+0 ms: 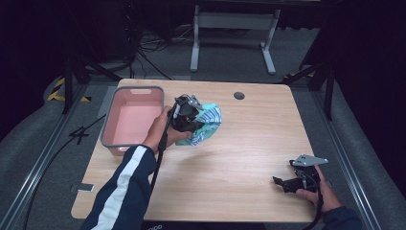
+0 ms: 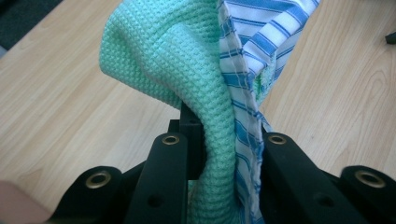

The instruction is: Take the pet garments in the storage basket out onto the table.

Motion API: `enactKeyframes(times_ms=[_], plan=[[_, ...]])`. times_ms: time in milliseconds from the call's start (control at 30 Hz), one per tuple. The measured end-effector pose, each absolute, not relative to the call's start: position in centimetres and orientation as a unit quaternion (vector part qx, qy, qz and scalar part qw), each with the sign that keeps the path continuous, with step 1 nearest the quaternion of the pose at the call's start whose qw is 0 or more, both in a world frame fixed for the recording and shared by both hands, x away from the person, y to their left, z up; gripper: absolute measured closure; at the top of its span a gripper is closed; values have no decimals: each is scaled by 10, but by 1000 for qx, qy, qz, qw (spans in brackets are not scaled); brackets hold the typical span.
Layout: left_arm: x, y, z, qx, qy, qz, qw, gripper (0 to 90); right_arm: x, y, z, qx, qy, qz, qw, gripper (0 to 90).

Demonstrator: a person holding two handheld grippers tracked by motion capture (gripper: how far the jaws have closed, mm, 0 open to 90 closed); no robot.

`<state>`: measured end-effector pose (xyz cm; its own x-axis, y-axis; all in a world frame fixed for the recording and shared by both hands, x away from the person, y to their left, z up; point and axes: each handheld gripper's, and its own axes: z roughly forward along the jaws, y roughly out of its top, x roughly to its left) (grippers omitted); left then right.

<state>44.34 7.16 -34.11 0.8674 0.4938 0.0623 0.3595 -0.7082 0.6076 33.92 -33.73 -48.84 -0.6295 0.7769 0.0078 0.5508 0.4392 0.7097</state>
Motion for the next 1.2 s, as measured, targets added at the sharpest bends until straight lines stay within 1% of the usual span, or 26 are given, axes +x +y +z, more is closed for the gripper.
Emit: enactKeyframes(times_ms=[400, 700, 733, 1033, 1133, 1200], plan=[[444, 48, -387, 927, 231, 70, 289, 785, 339, -337, -488, 399, 833, 349, 162, 3], [445, 41, -423, 928, 251, 47, 270, 780, 339, -337, -488, 399, 833, 349, 162, 3], [446, 40, -426, 932, 248, 46, 259, 778, 339, -337, -488, 399, 833, 349, 162, 3], [446, 36, -442, 933, 256, 42, 250, 765, 339, -337, -488, 399, 833, 349, 162, 3], [446, 34, -448, 935, 258, 41, 241, 744, 339, -337, -488, 399, 833, 349, 162, 3], [446, 35, -449, 932, 261, 41, 247, 734, 339, -337, -488, 399, 833, 349, 162, 3]])
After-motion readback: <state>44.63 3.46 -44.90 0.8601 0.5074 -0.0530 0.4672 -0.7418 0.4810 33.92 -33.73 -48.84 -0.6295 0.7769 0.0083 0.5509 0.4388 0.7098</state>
